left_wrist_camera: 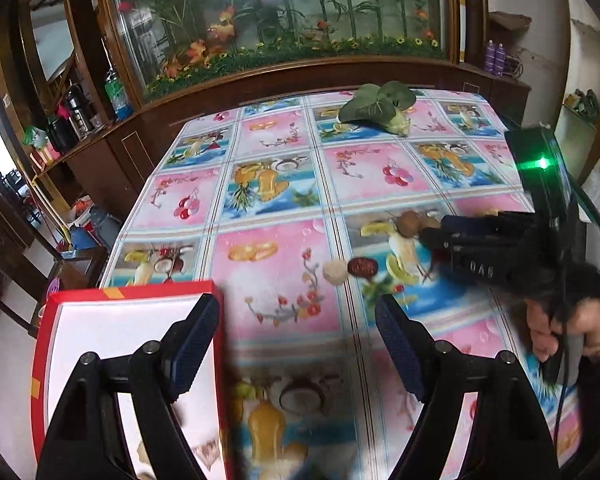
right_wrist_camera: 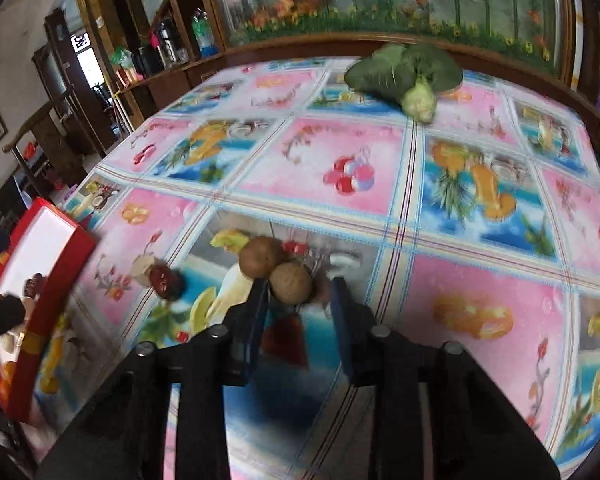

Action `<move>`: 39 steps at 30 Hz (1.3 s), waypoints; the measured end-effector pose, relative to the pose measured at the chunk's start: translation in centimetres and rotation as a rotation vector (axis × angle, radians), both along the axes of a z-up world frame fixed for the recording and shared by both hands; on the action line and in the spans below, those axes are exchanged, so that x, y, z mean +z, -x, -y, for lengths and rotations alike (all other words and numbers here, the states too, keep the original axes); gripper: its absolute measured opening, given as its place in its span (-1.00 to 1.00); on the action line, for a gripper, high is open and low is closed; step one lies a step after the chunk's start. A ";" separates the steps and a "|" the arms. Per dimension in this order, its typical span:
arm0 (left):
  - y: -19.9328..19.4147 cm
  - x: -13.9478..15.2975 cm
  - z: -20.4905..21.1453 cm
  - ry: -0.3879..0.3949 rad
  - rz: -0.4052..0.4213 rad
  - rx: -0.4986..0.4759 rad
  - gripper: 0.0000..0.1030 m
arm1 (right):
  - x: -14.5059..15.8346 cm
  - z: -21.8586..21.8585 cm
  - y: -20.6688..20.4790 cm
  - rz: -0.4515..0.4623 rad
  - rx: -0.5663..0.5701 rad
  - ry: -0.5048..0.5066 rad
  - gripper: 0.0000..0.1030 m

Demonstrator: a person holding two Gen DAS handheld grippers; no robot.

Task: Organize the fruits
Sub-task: 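Grasp a brown kiwi with the right tool while the left tool grasps another kiwi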

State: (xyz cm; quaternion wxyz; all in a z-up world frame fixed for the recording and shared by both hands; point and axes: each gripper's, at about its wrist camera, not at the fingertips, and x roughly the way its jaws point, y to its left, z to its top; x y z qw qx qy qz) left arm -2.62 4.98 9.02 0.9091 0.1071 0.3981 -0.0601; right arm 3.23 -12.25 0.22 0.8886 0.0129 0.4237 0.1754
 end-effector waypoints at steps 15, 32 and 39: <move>-3.1 -0.7 4.0 -0.029 -0.005 -0.032 0.55 | 0.9 4.5 0.0 -0.045 -0.094 -0.049 -0.53; -8.5 -5.4 10.2 -0.001 -0.084 -0.065 0.36 | 3.5 12.0 3.0 -0.040 -0.280 -0.255 -0.53; -9.2 -6.7 10.5 0.031 -0.123 -0.056 -0.06 | 3.3 11.9 3.0 -0.045 -0.280 -0.263 -0.53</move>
